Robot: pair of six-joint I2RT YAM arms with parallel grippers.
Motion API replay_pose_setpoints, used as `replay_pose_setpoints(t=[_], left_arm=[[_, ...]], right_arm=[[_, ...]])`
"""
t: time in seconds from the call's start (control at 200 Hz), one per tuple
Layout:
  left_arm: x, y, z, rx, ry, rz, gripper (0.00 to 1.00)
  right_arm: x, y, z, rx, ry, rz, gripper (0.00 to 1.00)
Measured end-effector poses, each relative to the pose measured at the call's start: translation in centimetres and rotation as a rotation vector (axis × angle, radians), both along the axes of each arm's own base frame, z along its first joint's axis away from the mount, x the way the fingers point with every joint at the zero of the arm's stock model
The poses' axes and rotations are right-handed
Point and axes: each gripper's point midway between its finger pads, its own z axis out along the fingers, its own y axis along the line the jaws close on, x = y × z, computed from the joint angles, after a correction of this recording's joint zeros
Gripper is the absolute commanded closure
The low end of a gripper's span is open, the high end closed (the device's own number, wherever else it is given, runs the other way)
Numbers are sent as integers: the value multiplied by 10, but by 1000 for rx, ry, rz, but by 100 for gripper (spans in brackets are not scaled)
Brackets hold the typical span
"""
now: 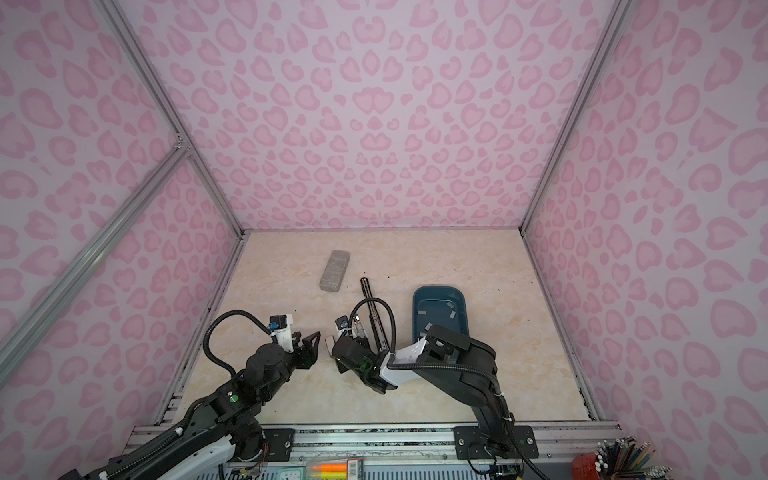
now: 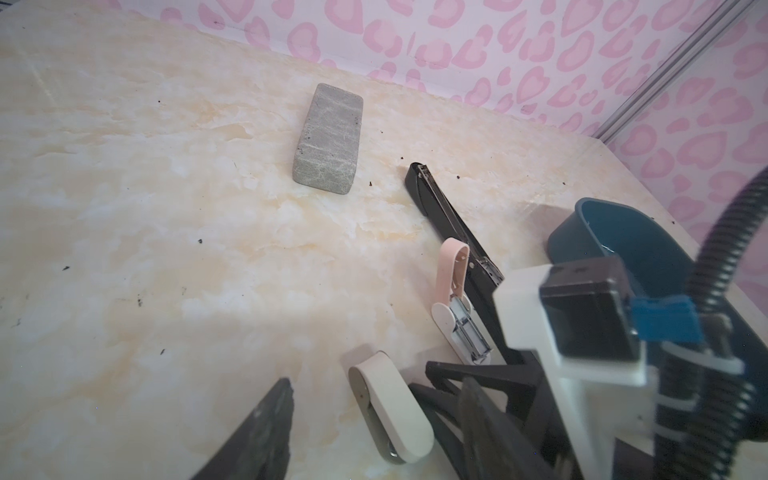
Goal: Load the staples into the stapler
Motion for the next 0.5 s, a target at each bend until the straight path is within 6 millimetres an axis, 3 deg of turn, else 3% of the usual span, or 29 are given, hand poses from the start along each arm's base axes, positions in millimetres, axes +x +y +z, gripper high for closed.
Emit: replay_pose_setpoints(t=[0.105, 0.26, 0.5], left_arm=[[2, -7, 8, 11, 2, -27, 35], [1, -13, 10, 7, 8, -64, 33], [-2, -15, 19, -19, -21, -84, 31]], right_arm=[[-1, -18, 13, -2, -27, -29, 68], [-1, -44, 15, -41, -40, -68, 62], [0, -55, 3, -88, -28, -82, 56]])
